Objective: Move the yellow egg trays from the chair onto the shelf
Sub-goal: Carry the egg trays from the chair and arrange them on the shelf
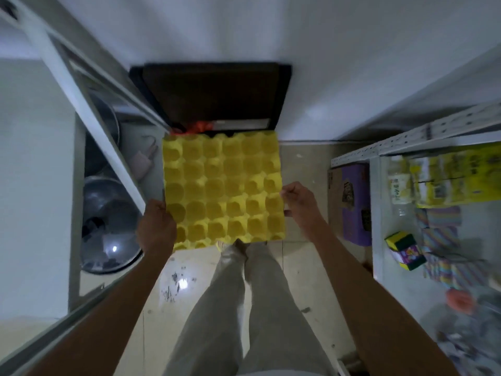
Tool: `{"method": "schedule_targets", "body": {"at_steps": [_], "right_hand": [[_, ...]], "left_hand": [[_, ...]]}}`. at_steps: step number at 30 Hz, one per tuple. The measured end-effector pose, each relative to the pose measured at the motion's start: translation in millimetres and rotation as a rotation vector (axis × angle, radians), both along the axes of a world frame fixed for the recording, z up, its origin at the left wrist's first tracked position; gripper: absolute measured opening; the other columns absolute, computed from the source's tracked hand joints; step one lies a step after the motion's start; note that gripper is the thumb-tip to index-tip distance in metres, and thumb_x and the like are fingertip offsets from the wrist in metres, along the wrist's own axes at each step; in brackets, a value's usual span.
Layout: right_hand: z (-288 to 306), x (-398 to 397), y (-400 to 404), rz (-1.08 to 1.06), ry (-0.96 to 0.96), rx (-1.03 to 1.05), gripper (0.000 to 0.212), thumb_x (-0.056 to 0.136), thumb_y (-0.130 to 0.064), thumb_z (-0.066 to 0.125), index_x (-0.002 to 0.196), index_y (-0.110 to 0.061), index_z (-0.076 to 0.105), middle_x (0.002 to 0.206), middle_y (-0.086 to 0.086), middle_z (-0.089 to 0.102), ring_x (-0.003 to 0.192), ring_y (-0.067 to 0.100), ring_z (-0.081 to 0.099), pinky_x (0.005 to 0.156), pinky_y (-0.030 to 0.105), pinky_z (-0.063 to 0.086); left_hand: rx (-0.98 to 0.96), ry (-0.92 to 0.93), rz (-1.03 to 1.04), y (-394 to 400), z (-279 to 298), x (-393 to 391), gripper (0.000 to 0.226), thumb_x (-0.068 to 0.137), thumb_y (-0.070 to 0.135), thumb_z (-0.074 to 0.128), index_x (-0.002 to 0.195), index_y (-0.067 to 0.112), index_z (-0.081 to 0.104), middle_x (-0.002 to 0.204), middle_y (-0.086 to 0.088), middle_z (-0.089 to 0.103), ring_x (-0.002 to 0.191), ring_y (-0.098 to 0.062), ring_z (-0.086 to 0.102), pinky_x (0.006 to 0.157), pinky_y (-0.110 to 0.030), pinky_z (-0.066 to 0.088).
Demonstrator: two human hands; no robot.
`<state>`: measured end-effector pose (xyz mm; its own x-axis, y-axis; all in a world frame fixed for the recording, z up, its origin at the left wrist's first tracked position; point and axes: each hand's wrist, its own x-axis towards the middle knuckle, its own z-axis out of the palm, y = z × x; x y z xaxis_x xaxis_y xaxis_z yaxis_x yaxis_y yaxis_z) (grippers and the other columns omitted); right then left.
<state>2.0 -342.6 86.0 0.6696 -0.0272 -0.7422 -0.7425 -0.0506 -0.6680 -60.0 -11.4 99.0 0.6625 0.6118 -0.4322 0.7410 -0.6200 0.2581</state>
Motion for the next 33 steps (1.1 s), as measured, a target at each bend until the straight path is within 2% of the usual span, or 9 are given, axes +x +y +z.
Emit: {"method": "schedule_targets", "body": {"at_steps": [2,6,8,10,14,21,25,30,33], "right_hand": [[26.3,-7.5,-7.1,0.007,-0.064,-0.057,0.010,0.102,-0.011,0.061,0.098,-0.002,0.059,0.105,0.033,0.064,0.086,0.032,0.064,0.075,0.069,0.054],[82.1,-38.0,-28.9,-0.118,-0.112,-0.113,0.013,0.100,-0.023,0.065,0.102,-0.011,0.069,0.096,0.013,0.075,0.093,0.038,0.073,0.075,0.061,0.059],[105.3,-59.2,-44.4,-0.201,-0.104,-0.134,0.014,0.098,-0.029,0.069,0.098,-0.015,0.072,0.091,0.008,0.077,0.093,0.037,0.073,0.076,0.059,0.061],[126.8,-86.9,-58.2,-0.280,-0.095,-0.170,0.020,0.096,-0.030,0.071,0.096,-0.010,0.073,0.088,0.012,0.076,0.091,0.040,0.072,0.074,0.057,0.060],[167.0,-157.7,-81.3,-0.525,-0.130,-0.253,0.026,0.098,-0.024,0.069,0.098,0.002,0.071,0.091,0.025,0.072,0.090,0.046,0.070,0.073,0.060,0.060],[240.0,-308.1,-64.8,-0.975,-0.145,-0.442,0.018,0.094,-0.019,0.071,0.080,-0.010,0.069,0.078,0.013,0.072,0.075,0.025,0.070,0.073,0.054,0.060],[267.4,-390.7,-46.4,-1.140,-0.138,-0.483,0.026,0.094,-0.010,0.069,0.069,-0.012,0.063,0.066,0.004,0.064,0.070,0.023,0.062,0.072,0.047,0.056],[290.6,-471.7,-26.1,-1.306,-0.140,-0.534,0.018,0.095,-0.011,0.068,0.078,-0.004,0.067,0.074,0.013,0.070,0.073,0.034,0.068,0.070,0.054,0.059],[297.1,-513.8,-13.5,-1.400,-0.147,-0.524,0.020,0.095,-0.017,0.069,0.075,-0.018,0.068,0.075,0.008,0.072,0.077,0.029,0.071,0.069,0.051,0.060]], "left_hand": [[-0.004,0.008,-0.025,-5.9,20.0,-2.9,0.011,0.091,0.012,0.046,0.097,0.019,0.052,0.092,-0.016,0.065,0.081,-0.034,0.059,0.073,-0.044,0.050],[-0.035,-0.023,-0.111,-25.0,56.2,-14.4,0.017,0.093,0.016,0.050,0.109,0.016,0.057,0.097,-0.018,0.069,0.087,-0.041,0.066,0.070,-0.040,0.047],[-0.041,-0.063,-0.182,-40.7,70.8,-11.8,0.016,0.093,0.016,0.051,0.108,0.017,0.058,0.096,-0.018,0.069,0.083,-0.040,0.065,0.067,-0.038,0.044],[-0.048,-0.104,-0.262,-56.8,83.8,-6.6,0.012,0.093,0.017,0.051,0.104,0.019,0.058,0.093,-0.015,0.068,0.076,-0.034,0.060,0.066,-0.036,0.042],[-0.144,-0.163,-0.481,-98.9,107.7,9.0,0.012,0.095,0.019,0.055,0.106,0.020,0.057,0.084,-0.010,0.067,0.071,-0.029,0.059,0.067,-0.039,0.051],[-0.328,-0.278,-0.879,-169.1,150.7,-23.5,0.028,0.082,0.038,0.045,0.102,0.022,0.057,0.081,-0.003,0.063,0.074,-0.031,0.063,0.068,-0.037,0.046],[-0.371,-0.305,-1.093,-197.7,182.8,-62.9,0.005,0.092,0.017,0.062,0.095,0.019,0.059,0.078,-0.003,0.063,0.075,-0.035,0.065,0.066,-0.035,0.039],[-0.389,-0.313,-1.320,-227.0,227.4,-106.8,0.014,0.090,0.011,0.065,0.088,0.022,0.055,0.070,0.008,0.058,0.065,-0.023,0.057,0.060,-0.033,0.039],[-0.391,-0.299,-1.389,-234.7,247.8,-135.3,0.015,0.091,0.012,0.063,0.088,0.025,0.054,0.075,0.007,0.065,0.070,-0.024,0.061,0.063,-0.035,0.044]]}}
